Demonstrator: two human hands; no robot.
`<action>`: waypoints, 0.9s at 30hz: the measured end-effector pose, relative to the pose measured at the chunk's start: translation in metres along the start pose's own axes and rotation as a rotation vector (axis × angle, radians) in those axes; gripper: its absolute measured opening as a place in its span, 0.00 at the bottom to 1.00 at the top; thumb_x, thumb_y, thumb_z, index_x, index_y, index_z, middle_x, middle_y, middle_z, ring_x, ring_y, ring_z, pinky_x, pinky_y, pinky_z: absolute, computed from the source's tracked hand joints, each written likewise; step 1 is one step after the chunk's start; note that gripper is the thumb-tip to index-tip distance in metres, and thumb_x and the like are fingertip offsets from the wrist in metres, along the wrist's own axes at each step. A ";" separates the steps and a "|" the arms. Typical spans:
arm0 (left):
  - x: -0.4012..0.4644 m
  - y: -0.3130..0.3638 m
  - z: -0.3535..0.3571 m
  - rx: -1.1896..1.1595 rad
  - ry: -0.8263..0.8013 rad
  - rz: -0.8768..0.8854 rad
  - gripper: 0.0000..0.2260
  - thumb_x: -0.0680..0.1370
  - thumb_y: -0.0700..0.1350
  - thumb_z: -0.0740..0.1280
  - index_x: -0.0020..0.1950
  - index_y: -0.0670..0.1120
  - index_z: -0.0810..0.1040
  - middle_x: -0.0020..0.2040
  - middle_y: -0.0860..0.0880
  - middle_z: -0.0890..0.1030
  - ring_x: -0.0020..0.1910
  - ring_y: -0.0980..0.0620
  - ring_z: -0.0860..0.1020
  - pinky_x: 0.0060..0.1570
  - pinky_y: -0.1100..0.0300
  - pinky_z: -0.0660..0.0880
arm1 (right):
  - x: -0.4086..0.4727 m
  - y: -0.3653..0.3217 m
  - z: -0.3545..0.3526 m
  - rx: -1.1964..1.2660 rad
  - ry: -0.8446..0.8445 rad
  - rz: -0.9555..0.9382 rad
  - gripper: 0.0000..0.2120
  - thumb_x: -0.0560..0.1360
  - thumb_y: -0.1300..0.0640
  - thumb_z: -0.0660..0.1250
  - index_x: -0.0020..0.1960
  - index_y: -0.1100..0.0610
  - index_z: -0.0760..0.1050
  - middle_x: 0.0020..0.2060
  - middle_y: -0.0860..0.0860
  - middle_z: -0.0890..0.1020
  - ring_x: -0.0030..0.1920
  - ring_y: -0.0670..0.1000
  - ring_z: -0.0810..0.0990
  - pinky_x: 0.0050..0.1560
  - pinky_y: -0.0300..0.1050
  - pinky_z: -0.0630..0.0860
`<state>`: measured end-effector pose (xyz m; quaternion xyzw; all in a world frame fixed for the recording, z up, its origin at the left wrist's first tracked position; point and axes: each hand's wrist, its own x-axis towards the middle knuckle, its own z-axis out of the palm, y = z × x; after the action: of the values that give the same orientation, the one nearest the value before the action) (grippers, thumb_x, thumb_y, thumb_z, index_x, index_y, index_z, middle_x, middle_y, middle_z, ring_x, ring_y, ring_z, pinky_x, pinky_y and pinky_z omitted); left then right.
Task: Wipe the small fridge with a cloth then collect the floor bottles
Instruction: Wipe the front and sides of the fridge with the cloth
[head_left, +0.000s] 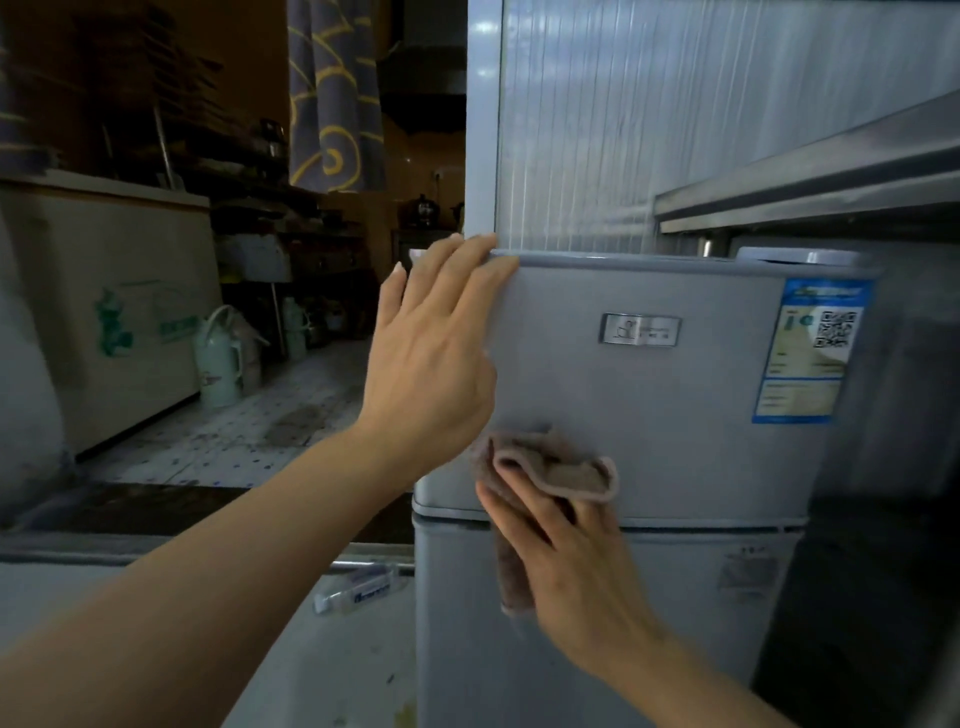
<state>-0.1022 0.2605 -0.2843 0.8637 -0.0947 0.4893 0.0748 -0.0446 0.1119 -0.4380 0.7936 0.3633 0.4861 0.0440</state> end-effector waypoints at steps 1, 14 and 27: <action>0.003 0.003 0.002 -0.015 0.021 -0.012 0.30 0.67 0.37 0.62 0.70 0.47 0.66 0.71 0.48 0.67 0.72 0.49 0.60 0.72 0.46 0.53 | 0.013 0.002 -0.004 0.023 0.027 0.028 0.32 0.69 0.52 0.56 0.74 0.52 0.60 0.74 0.50 0.61 0.67 0.59 0.64 0.73 0.60 0.47; 0.009 0.005 0.017 0.079 0.129 -0.048 0.25 0.71 0.43 0.66 0.68 0.46 0.67 0.66 0.46 0.69 0.67 0.45 0.64 0.68 0.45 0.59 | -0.022 0.113 -0.023 0.009 0.170 0.637 0.29 0.77 0.50 0.51 0.77 0.54 0.52 0.77 0.54 0.51 0.74 0.62 0.51 0.71 0.64 0.52; -0.030 0.047 0.060 0.137 -0.063 0.019 0.36 0.68 0.43 0.70 0.74 0.48 0.60 0.77 0.43 0.51 0.75 0.42 0.50 0.67 0.34 0.57 | -0.017 0.133 -0.028 0.147 0.262 0.670 0.32 0.76 0.51 0.59 0.77 0.51 0.50 0.77 0.53 0.51 0.72 0.60 0.55 0.70 0.55 0.57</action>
<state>-0.0789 0.2040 -0.3392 0.8809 -0.0718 0.4677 0.0078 -0.0005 -0.0033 -0.3798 0.8008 0.1196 0.5435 -0.2215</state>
